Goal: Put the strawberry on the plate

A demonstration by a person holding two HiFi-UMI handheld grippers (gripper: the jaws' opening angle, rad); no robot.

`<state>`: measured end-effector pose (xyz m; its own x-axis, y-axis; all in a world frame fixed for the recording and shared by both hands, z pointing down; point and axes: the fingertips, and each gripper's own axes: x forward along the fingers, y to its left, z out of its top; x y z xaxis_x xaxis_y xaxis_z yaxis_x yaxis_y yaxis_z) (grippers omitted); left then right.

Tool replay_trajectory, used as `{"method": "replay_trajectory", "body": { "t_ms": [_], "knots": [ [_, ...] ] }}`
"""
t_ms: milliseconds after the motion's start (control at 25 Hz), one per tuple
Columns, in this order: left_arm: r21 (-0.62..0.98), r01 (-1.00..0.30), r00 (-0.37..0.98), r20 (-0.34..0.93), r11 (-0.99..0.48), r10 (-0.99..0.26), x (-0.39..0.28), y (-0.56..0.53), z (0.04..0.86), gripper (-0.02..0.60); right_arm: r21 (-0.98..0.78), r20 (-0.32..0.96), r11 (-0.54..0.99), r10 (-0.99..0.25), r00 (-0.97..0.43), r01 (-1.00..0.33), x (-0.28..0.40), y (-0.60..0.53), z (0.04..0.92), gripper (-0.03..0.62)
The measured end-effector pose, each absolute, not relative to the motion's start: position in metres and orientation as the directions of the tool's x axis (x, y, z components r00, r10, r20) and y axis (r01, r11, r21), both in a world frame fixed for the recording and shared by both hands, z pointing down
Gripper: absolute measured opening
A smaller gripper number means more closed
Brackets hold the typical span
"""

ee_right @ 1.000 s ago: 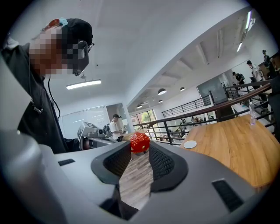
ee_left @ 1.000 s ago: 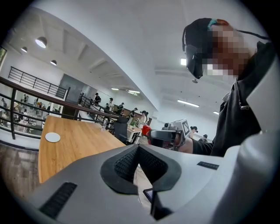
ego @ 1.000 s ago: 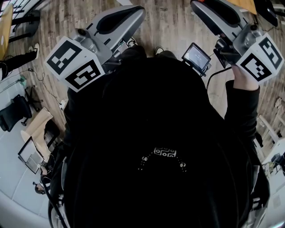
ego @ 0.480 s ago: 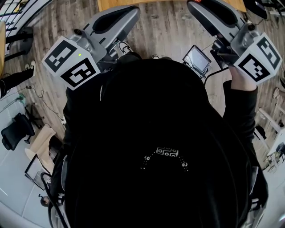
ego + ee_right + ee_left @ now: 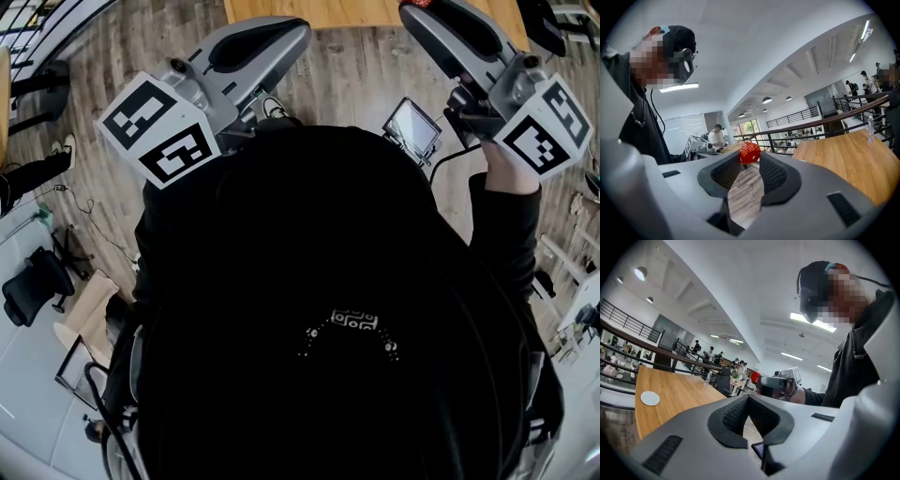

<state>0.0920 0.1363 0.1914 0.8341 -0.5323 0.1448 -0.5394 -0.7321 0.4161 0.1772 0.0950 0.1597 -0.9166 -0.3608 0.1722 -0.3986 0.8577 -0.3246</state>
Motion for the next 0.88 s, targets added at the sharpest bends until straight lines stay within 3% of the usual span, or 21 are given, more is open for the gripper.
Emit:
{"method": "replay_trajectory", "body": {
  "t_ms": [880],
  "knots": [
    [0.428, -0.526, 0.836, 0.1, -0.735, -0.54, -0.036, 0.069, 0.192, 0.0, -0.227, 0.206, 0.893, -0.345, -0.916, -0.387, 0.037, 0.022, 0.132, 0.137]
  ]
}}
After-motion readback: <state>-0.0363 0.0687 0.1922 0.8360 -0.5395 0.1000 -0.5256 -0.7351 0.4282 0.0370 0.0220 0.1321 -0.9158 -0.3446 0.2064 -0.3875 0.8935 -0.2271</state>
